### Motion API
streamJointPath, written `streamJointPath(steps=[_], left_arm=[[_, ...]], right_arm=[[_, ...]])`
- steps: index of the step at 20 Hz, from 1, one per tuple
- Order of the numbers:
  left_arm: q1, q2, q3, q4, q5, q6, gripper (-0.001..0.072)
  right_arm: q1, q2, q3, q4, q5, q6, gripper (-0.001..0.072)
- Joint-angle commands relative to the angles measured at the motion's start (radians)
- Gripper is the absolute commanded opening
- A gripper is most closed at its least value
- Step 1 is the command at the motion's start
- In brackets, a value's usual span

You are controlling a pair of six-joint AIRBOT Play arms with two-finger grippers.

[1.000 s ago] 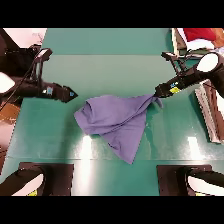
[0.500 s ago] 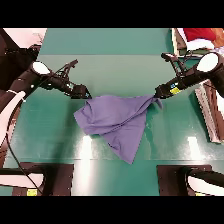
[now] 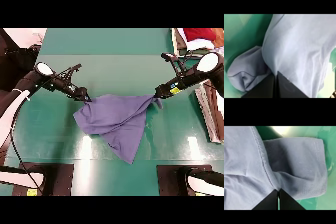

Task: Fold the shirts.

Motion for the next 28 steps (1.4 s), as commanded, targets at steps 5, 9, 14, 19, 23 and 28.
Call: streamJointPath(steps=[5, 9, 14, 19, 23, 28], left_arm=[[0.001, 0.226, 0.282, 0.171, 0.055, -0.044, 0.0025], [0.001, 0.450, 0.471, 0.179, 0.101, -0.043, 0.0025], [0.001, 0.641, 0.586, 0.181, 0.119, -0.044, 0.0026], [0.001, 0.684, 0.730, 0.156, 0.074, -0.092, 0.0025], [0.001, 0.684, 0.791, 0.101, 0.057, -0.105, 0.0025], [0.001, 0.620, 0.605, 0.246, -0.026, -0.105, 0.0025]], right_arm=[[-0.034, 0.099, 0.232, -0.108, 0.028, 0.010, 0.0014], [-0.049, 0.169, 0.471, -0.111, 0.015, 0.012, 0.0014], [-0.049, 0.233, 0.681, -0.110, 0.003, 0.011, 0.0014], [-0.049, 0.318, 0.734, -0.111, -0.056, 0.011, 0.0014], [-0.049, 0.407, 0.653, -0.159, -0.139, 0.015, 0.0013], [-0.049, 0.241, 0.713, -0.161, 0.025, 0.015, 0.0012]])
